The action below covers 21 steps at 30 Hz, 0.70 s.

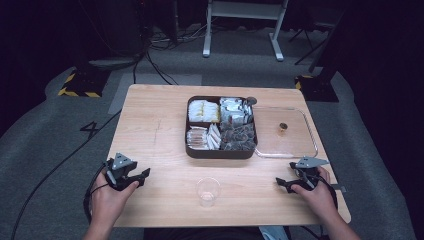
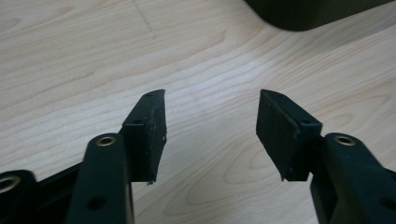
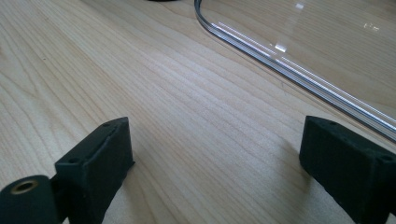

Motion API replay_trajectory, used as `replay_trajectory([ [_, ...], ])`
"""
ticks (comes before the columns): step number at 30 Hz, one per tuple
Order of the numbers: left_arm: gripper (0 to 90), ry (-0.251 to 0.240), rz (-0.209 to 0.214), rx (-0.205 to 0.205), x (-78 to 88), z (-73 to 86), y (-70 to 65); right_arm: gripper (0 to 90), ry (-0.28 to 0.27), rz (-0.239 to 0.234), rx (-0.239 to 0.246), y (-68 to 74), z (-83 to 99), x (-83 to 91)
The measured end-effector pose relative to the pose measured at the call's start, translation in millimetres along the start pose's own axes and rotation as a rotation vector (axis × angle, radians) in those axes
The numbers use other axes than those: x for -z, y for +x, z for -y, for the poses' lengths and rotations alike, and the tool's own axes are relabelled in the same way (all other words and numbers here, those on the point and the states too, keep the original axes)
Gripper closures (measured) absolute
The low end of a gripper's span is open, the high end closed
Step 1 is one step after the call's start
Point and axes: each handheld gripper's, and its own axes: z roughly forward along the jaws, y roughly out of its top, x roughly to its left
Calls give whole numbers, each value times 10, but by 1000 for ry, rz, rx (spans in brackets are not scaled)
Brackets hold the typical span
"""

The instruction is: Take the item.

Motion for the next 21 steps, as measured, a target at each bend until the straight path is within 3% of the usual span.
replay_trajectory([
  [5,451,-25,55,-22,64,-180,-118,95,0,0,0,0,0,0],
  [6,451,-19,73,-46,76,-268,-169,96,0,-1,1,-1,1,0],
  [8,448,-27,92,-58,84,-356,-222,96,-1,-3,3,-3,1,0],
  [21,416,-66,129,-126,44,-898,-435,99,-1,-6,6,-9,1,1],
])
